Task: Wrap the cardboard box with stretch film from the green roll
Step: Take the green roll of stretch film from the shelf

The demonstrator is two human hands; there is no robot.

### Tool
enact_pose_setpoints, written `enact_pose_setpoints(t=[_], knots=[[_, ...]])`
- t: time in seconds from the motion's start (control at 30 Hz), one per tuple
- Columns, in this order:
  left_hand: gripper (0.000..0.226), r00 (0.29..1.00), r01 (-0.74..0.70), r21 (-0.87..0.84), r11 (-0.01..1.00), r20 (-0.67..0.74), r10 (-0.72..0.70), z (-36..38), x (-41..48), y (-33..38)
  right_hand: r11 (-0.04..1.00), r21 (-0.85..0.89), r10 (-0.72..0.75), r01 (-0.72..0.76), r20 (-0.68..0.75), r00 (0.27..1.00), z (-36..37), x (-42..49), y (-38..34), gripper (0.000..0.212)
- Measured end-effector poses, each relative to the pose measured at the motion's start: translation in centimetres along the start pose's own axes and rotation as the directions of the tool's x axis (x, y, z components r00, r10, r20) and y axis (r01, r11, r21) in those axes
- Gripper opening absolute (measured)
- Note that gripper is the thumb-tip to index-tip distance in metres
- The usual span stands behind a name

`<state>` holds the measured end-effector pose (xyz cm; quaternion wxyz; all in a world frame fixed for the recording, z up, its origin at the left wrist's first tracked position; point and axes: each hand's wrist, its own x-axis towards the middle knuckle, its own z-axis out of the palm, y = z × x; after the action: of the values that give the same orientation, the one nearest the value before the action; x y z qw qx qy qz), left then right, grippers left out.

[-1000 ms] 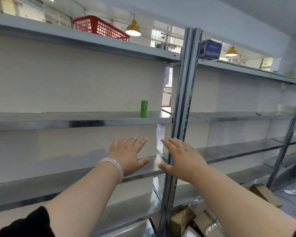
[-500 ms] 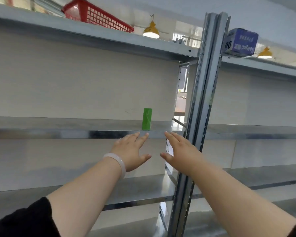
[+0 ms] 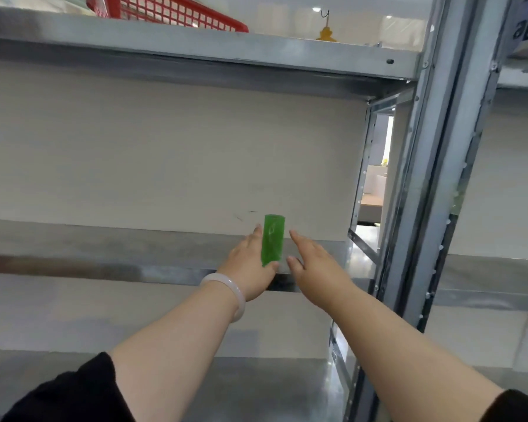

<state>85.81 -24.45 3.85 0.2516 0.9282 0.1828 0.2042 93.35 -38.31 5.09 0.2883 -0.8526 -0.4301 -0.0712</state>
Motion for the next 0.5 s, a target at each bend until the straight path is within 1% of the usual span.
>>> enact_pose_setpoints(t=[0.1,0.2,0.3,0.37,0.47,0.5], knots=[[0.079,0.999,0.047,-0.063,0.997,0.001,-0.047,0.7,1.3,-0.1,0.99,0.134,0.045,-0.048,0.029,0.999,0.7,2.9,0.7,0.056],[0.072,0.999,0.042,-0.155,0.987,0.003,-0.042,1.2,2.0,-0.2,0.941,0.315,0.112,-0.124,0.058,0.992,1.5,4.8,1.1,0.052],[0.061,0.998,0.04,-0.261,0.964,-0.04,-0.052,1.3,2.2,-0.4,0.908,0.414,0.056,-0.059,0.02,0.998,2.3,4.7,0.8,0.045],[0.06,0.993,0.041,-0.334,0.942,-0.09,-0.075,1.0,1.7,-0.7,0.891,0.455,0.02,-0.002,-0.035,0.999,2.6,4.0,0.1,0.042],[0.056,0.971,0.003,-0.438,0.899,-0.214,-0.107,0.0,0.0,-1.6,0.848,0.524,-0.017,0.077,-0.118,0.993,3.5,3.2,-1.4,0.039],[0.059,0.955,-0.006,-0.466,0.885,-0.264,-0.132,-0.5,-0.7,-2.2,0.82,0.565,-0.014,0.086,-0.132,0.991,4.1,2.9,-2.1,0.037]])
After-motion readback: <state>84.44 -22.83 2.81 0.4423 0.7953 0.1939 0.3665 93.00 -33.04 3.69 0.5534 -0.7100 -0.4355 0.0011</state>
